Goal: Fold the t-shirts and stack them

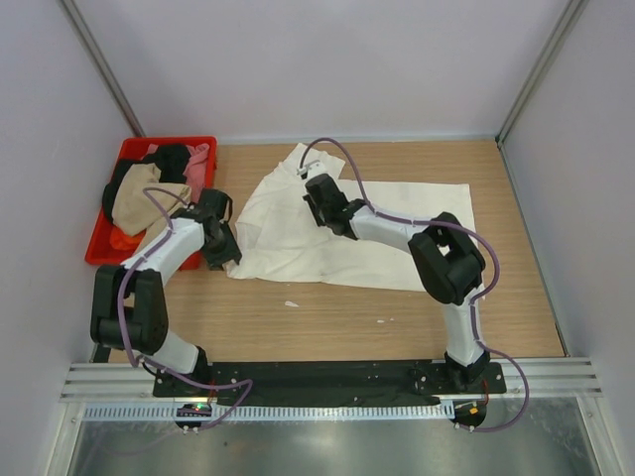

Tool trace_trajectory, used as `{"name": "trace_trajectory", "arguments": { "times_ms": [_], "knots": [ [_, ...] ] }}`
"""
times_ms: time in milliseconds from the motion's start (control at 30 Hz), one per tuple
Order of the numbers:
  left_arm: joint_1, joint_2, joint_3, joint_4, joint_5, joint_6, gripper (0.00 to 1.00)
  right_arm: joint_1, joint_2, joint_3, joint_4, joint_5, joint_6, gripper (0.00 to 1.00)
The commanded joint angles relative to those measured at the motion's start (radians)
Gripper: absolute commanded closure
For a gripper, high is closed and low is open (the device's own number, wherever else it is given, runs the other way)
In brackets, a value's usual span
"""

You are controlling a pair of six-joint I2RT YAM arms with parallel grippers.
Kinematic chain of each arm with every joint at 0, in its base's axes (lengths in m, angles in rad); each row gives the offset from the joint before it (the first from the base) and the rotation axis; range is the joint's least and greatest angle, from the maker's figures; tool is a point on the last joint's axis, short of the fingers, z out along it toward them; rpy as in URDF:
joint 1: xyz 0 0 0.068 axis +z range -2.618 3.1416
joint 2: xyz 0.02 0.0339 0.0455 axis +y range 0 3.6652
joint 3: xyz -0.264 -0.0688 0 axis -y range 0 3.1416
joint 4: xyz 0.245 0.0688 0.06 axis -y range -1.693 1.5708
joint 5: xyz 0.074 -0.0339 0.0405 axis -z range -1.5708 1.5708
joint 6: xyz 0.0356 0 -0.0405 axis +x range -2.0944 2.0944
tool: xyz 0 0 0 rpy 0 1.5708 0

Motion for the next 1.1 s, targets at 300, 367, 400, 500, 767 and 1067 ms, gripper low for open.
{"name": "trace_trajectory", "arguments": {
  "times_ms": [300, 367, 400, 500, 767, 1067],
  "knots": [
    [-0.014, 0.117, 0.017, 0.013, -0.101, -0.024, 0.57, -0.046, -0.010, 0.004, 0.017, 0.073, 0.111, 0.99],
    [-0.014, 0.126, 0.024, 0.007, -0.114, -0.021, 0.57, -0.057, -0.018, -0.013, 0.011, 0.081, 0.123, 0.99],
    [-0.014, 0.129, 0.024, 0.005, -0.118, -0.022, 0.57, -0.060, -0.018, -0.022, 0.010, 0.079, 0.135, 0.99],
    [-0.015, 0.131, 0.027, 0.005, -0.126, -0.024, 0.57, -0.061, -0.023, -0.037, 0.017, 0.044, 0.148, 0.99],
    [-0.021, 0.138, 0.055, -0.013, -0.128, -0.024, 0.57, -0.061, -0.026, -0.007, -0.012, -0.025, 0.152, 0.88],
    [-0.035, 0.106, 0.089, -0.039, -0.114, -0.018, 0.54, -0.066, 0.127, 0.245, -0.081, -0.321, 0.019, 0.68]
  ]
}}
